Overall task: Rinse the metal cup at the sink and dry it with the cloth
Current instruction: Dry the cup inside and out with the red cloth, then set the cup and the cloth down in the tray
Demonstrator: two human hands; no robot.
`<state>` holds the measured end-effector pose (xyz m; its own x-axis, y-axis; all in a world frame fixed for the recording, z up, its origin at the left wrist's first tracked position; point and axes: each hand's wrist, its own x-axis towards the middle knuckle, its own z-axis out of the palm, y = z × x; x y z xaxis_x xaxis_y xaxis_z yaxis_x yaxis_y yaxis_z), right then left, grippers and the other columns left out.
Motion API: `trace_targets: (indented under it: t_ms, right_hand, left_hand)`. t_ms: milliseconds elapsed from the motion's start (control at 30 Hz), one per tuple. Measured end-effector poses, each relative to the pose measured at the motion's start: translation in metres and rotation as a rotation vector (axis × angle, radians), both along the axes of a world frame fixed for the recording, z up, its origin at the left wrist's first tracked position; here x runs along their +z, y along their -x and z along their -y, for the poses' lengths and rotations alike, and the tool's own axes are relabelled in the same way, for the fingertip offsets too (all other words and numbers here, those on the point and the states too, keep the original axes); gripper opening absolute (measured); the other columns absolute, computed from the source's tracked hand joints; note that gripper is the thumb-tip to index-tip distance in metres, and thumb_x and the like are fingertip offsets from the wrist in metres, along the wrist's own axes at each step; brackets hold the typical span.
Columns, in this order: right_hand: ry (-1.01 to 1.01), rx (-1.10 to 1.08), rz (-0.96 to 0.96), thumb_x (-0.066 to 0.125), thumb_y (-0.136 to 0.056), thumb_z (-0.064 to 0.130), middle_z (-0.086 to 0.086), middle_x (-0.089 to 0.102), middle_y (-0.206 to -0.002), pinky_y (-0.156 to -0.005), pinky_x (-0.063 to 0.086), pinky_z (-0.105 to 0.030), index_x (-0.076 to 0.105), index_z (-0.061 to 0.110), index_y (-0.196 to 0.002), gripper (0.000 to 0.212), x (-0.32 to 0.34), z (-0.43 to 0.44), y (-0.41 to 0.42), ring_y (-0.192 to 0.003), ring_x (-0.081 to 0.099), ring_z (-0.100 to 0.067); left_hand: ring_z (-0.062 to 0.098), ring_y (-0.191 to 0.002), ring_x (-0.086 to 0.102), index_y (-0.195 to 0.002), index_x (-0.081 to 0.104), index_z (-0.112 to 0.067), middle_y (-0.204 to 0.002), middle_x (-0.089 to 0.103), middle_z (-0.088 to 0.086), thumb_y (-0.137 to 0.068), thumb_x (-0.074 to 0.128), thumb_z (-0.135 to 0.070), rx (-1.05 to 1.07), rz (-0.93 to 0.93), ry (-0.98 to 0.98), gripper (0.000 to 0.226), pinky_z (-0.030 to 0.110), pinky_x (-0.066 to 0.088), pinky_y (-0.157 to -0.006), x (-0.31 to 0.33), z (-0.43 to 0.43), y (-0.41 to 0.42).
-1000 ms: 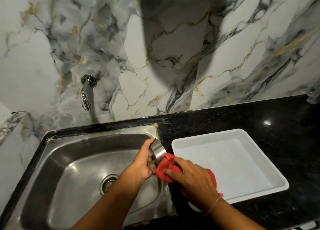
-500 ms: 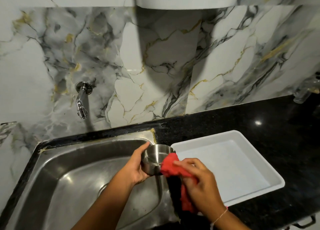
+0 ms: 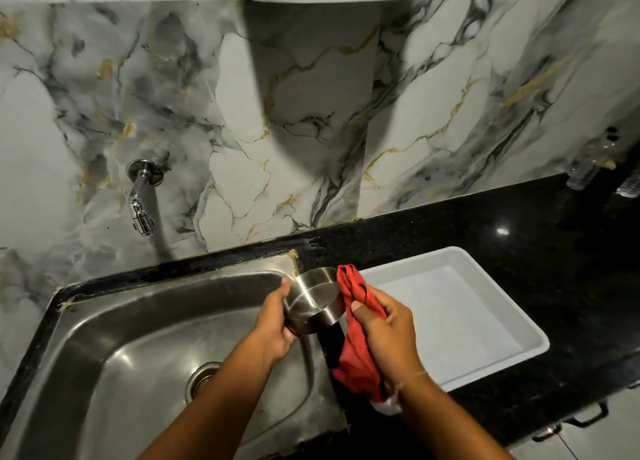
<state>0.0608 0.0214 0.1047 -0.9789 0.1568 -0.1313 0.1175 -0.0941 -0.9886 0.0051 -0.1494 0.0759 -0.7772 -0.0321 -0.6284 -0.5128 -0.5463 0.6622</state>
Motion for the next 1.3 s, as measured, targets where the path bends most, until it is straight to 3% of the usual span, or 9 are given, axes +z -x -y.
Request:
trace_targets:
  t_ms: [133, 333, 533, 667, 733, 867, 1100, 1200, 1300]
  right_hand:
    - [-0.032, -0.050, -0.002, 0.068, -0.087, 0.003, 0.013, 0.080, -0.109, -0.105, 0.055, -0.042, 0.077, 0.046, -0.104, 0.046, -0.018, 0.011, -0.018, -0.108, 0.072, -0.009]
    - [-0.069, -0.009, -0.002, 0.068, -0.085, 0.007, 0.010, 0.081, -0.105, -0.102, 0.057, -0.044, 0.078, 0.050, -0.095, 0.045, -0.028, -0.009, -0.016, -0.104, 0.074, -0.012]
    - [-0.151, 0.033, -0.083, 0.066, -0.091, 0.022, 0.003, 0.075, -0.125, -0.109, 0.050, -0.045, 0.073, 0.025, -0.122, 0.031, -0.037, -0.098, 0.007, -0.121, 0.067, -0.016]
    - [-0.551, -0.024, -0.001, 0.060, -0.096, 0.015, 0.001, 0.071, -0.124, -0.112, 0.046, -0.044, 0.068, 0.033, -0.124, 0.034, -0.060, -0.187, 0.053, -0.120, 0.063, -0.017]
    - [-0.777, 0.027, 0.077, 0.055, -0.098, 0.013, 0.000, 0.065, -0.127, -0.109, 0.043, -0.036, 0.060, 0.041, -0.132, 0.045, -0.075, -0.220, 0.076, -0.121, 0.058, -0.018]
    - [-1.030, 0.156, 0.164, 0.048, -0.101, 0.016, -0.010, 0.053, -0.139, -0.110, 0.044, -0.045, 0.050, 0.026, -0.144, 0.044, -0.110, -0.256, 0.105, -0.127, 0.055, -0.032]
    - [-1.227, 0.286, 0.313, 0.049, -0.101, 0.019, -0.012, 0.039, -0.155, -0.109, 0.044, -0.053, 0.033, 0.021, -0.153, 0.055, -0.154, -0.274, 0.116, -0.128, 0.048, -0.039]
    - [-1.339, 0.343, 0.384, 0.046, -0.101, 0.045, -0.008, 0.035, -0.160, -0.113, 0.037, -0.052, 0.030, 0.026, -0.155, 0.060, -0.142, -0.273, 0.117, -0.135, 0.040, -0.040]
    - [-1.300, 0.285, 0.352, 0.042, -0.098, 0.059, -0.003, 0.026, -0.166, -0.121, 0.019, -0.055, 0.029, 0.027, -0.155, 0.067, -0.115, -0.247, 0.109, -0.151, 0.020, -0.037]
  left_hand:
    - [0.028, -0.086, 0.074, -0.110, 0.068, -0.012, -0.099, 0.076, 0.015, -0.096, 0.055, -0.046, 0.053, 0.021, 0.110, 0.038, 0.037, 0.062, -0.064, -0.004, -0.008, 0.002]
    - [0.033, -0.100, 0.071, -0.126, 0.064, -0.012, -0.117, 0.073, 0.018, -0.095, 0.054, -0.049, 0.086, 0.018, 0.135, 0.050, 0.041, 0.060, -0.073, -0.019, -0.025, 0.006]
    - [0.032, -0.104, 0.068, -0.138, 0.052, -0.023, -0.130, 0.063, 0.012, -0.099, 0.042, -0.052, -0.041, -0.062, 0.102, 0.050, 0.047, 0.063, -0.065, -0.031, -0.044, -0.001]
    - [0.032, -0.106, 0.063, -0.138, 0.051, -0.024, -0.141, 0.055, 0.013, -0.102, 0.044, -0.039, -0.071, -0.052, 0.044, 0.040, 0.048, 0.063, -0.059, -0.044, -0.059, -0.011]
    - [0.033, -0.109, 0.062, -0.122, 0.064, -0.032, -0.136, 0.058, 0.012, -0.099, 0.050, -0.039, -0.093, -0.064, 0.094, 0.028, 0.045, 0.063, -0.058, -0.049, -0.069, -0.016]
    - [0.036, -0.110, 0.063, -0.092, 0.078, -0.041, -0.124, 0.062, 0.011, -0.086, 0.060, -0.041, -0.128, -0.053, 0.085, 0.019, 0.049, 0.063, -0.067, -0.049, -0.088, -0.025]
    - [0.034, -0.117, 0.057, -0.110, 0.072, -0.043, -0.129, 0.059, 0.001, -0.101, 0.047, -0.038, -0.087, -0.034, 0.109, 0.027, 0.049, 0.063, -0.066, -0.054, -0.106, -0.024]
    - [0.031, -0.117, 0.054, -0.126, 0.060, -0.035, -0.132, 0.053, 0.000, -0.103, 0.043, -0.036, -0.107, -0.025, 0.154, 0.029, 0.047, 0.063, -0.067, -0.058, -0.112, -0.022]
    - [0.029, -0.111, 0.057, -0.123, 0.053, -0.029, -0.127, 0.051, 0.002, -0.104, 0.043, -0.035, -0.101, -0.015, 0.191, 0.022, 0.047, 0.064, -0.068, -0.061, -0.118, -0.017]
